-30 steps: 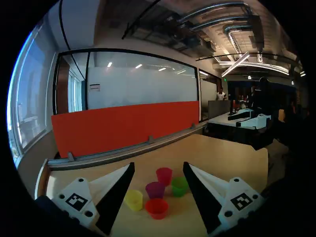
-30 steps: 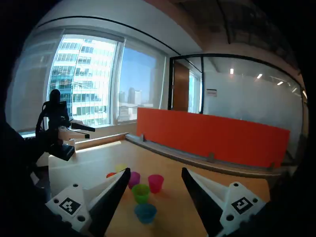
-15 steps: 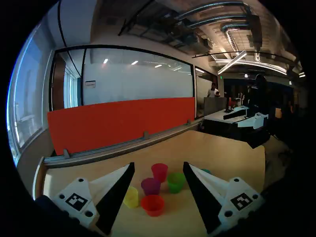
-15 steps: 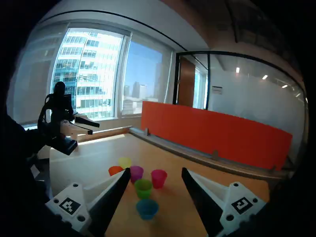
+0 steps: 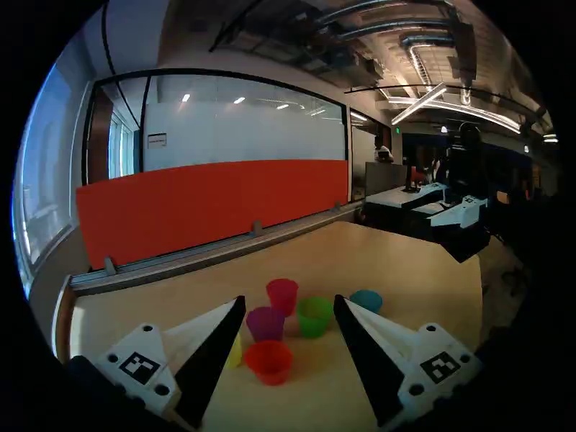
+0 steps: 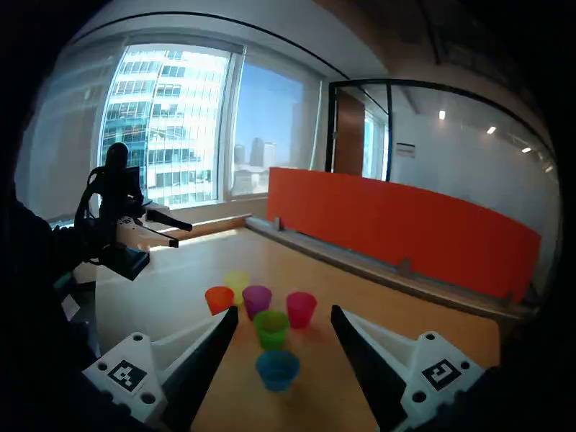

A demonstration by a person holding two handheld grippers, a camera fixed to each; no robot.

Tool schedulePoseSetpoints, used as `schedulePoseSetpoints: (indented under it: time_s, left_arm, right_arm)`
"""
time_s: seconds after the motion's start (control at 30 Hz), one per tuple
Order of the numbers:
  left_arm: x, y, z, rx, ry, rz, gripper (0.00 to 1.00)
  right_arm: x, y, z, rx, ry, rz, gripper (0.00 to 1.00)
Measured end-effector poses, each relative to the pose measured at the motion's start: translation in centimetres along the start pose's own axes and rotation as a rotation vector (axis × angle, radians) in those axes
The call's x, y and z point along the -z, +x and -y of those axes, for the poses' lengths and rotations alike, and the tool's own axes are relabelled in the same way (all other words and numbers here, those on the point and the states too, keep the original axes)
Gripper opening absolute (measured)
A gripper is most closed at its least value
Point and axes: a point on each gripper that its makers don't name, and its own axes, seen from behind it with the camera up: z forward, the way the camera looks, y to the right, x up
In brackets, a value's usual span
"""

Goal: Pour water

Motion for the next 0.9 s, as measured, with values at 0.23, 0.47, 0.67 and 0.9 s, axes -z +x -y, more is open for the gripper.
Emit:
schedulePoseSetpoints:
  time_s: [0.23, 0.47, 0.67, 0.9]
  left_arm:
    - [-1.0, -2.2, -0.4, 0.01, -0.019, 0.036, 0.91]
    - [-1.7, -3.8, -0.6, 0.018, -0.028, 0.064, 0.91]
    - [-2.2, -4.7, -0.7, 0.019, -0.034, 0.079, 0.91]
    - [-2.9, -5.6, -0.8, 0.024, -0.04, 0.093, 0.91]
  right_arm:
    - [-0.4, -1.8, -0.1, -0.005, 0.009, 0.031, 1.0]
    - [-0.8, -3.3, 0.0, -0.01, 0.019, 0.055, 1.0]
    - [-1.5, -4.2, -0.1, -0.018, 0.025, 0.069, 1.0]
    - [-2.2, -5.8, -0.3, -0.025, 0.032, 0.095, 1.0]
